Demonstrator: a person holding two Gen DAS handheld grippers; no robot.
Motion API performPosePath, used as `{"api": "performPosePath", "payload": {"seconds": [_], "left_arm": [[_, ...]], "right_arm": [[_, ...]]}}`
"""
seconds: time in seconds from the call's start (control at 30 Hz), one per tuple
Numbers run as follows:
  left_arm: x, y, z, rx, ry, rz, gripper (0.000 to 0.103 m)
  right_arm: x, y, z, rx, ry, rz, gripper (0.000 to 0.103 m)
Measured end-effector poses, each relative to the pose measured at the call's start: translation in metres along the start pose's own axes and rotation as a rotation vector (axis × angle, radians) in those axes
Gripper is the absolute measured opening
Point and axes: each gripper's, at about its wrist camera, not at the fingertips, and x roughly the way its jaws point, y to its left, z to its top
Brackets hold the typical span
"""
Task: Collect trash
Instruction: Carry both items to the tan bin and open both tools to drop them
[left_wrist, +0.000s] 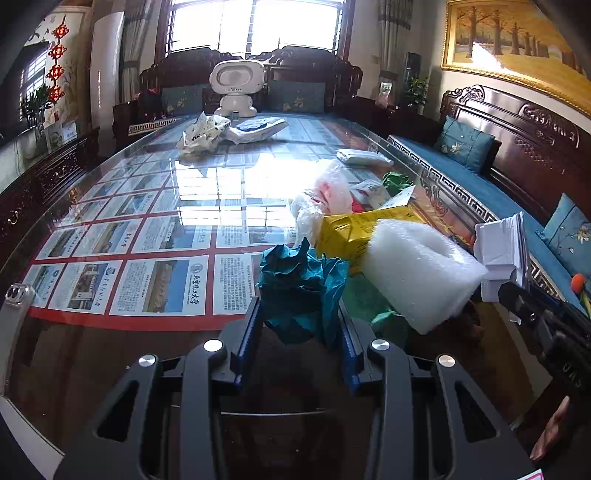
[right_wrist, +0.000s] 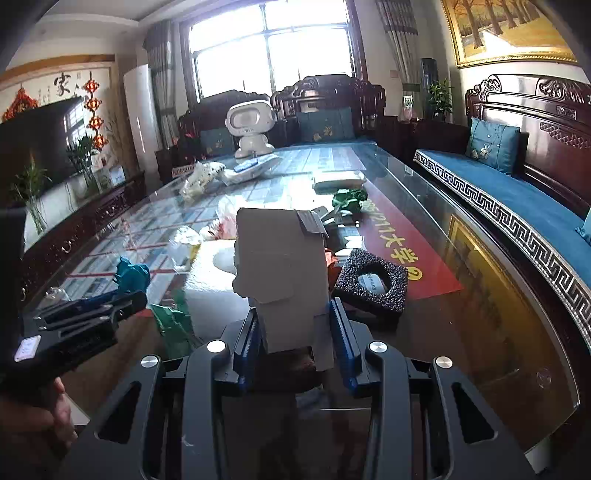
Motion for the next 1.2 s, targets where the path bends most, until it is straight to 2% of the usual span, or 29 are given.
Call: {"api": "performPosePath", "payload": {"seconds": [0.17, 0.43, 0.8, 0.97, 1.1, 1.2], "left_arm": [[-0.018, -0.007, -0.003, 0.020, -0.020, -0.015, 0.039], [-0.066, -0.025, -0.024, 0.082, -0.037, -0.076, 0.039], [-0.128, -0.045, -0.096, 0.166, 0.022, -0.141, 0.039], [-0.142, -0.053, -0.137, 0.212, 0.072, -0.170, 0.039], [-0.142, -0.063, -0.174, 0.257, 0.152, -0.207, 0.039], [-0.131, -0.070, -0.206, 0.277, 0.252, -0.256, 0.039]], "right_arm": [[-0.024, 0.004, 0.001, -0.011, -0.035, 0.008, 0.036], [-0.086, 0.015, -0.012, -0.051, -0.068, 0.063, 0.036], [-0.170, 0.028, -0.067, -0.081, -0.030, 0.139, 0.036], [-0.190, 0.031, -0.097, -0.087, 0.019, 0.154, 0.036], [-0.195, 0.027, -0.132, -0.056, 0.088, 0.146, 0.036], [-0.193, 0.026, -0.157, -0.035, 0.148, 0.132, 0.036]]}}
